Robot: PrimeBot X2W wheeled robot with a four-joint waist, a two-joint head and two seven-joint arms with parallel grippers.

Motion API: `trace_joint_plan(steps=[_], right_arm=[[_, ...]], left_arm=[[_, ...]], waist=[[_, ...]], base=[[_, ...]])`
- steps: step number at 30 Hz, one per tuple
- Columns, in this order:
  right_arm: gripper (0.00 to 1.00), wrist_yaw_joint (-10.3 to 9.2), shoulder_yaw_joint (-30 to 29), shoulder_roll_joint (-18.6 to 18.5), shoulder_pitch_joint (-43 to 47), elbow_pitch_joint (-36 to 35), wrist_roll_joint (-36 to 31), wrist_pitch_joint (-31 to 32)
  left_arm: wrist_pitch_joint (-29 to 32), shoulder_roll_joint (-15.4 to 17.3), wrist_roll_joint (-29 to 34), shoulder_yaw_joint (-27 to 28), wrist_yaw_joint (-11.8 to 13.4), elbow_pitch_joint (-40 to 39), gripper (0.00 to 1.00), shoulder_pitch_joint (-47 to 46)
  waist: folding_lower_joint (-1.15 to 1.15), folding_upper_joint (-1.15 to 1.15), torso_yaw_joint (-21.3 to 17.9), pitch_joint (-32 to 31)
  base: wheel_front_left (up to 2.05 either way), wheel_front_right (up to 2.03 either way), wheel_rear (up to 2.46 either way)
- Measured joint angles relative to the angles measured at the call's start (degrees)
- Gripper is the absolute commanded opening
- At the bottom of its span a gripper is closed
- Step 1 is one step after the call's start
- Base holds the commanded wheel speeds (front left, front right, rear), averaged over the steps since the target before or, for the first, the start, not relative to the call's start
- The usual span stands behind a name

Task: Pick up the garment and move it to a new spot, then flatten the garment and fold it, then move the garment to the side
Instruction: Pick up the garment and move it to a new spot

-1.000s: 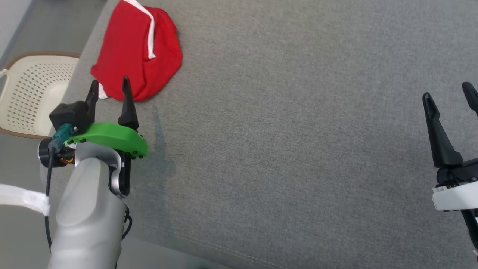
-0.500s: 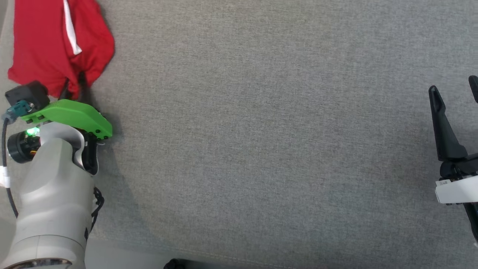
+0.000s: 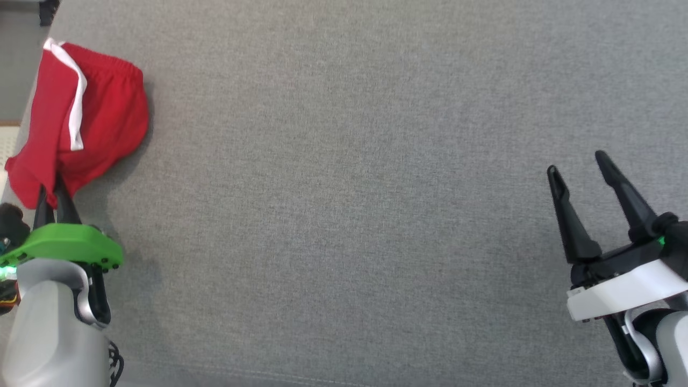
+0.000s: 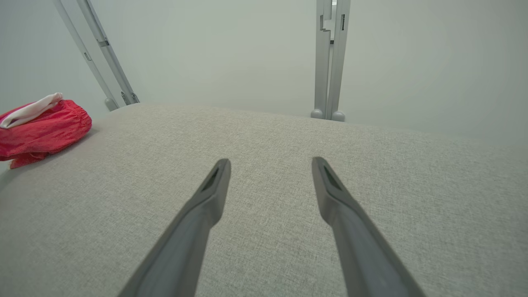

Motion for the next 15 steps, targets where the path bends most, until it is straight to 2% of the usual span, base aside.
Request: trace_joint_plan(steps=[4, 10, 15], right_arm=[[1.0, 0.0, 2.45, 1.27, 1.18, 2.53, 0.16, -0.88], [1.0, 0.0, 4.91, 3.33, 3.54, 5.42, 0.63, -1.69], [1.0, 0.0, 5.41, 4.69, 5.53, 5.81, 0.88, -1.68]], left_arm=[[0.0, -0.93, 2.76, 1.45, 0.93, -8.0, 0.0, 6.97], [0.01, -2.82, 5.61, 0.56, 1.99, -16.49, 0.0, 17.49], [3.91, -4.56, 6.66, -1.96, 3.15, -24.99, 0.0, 24.69]], waist=[[0.0, 0.0, -0.92, -5.11], [0.0, 0.0, -2.77, -12.25], [0.0, 0.0, -5.56, -17.13]], base=[[0.0, 0.0, 0.0], [0.0, 0.0, 0.0], [0.0, 0.0, 0.0]])
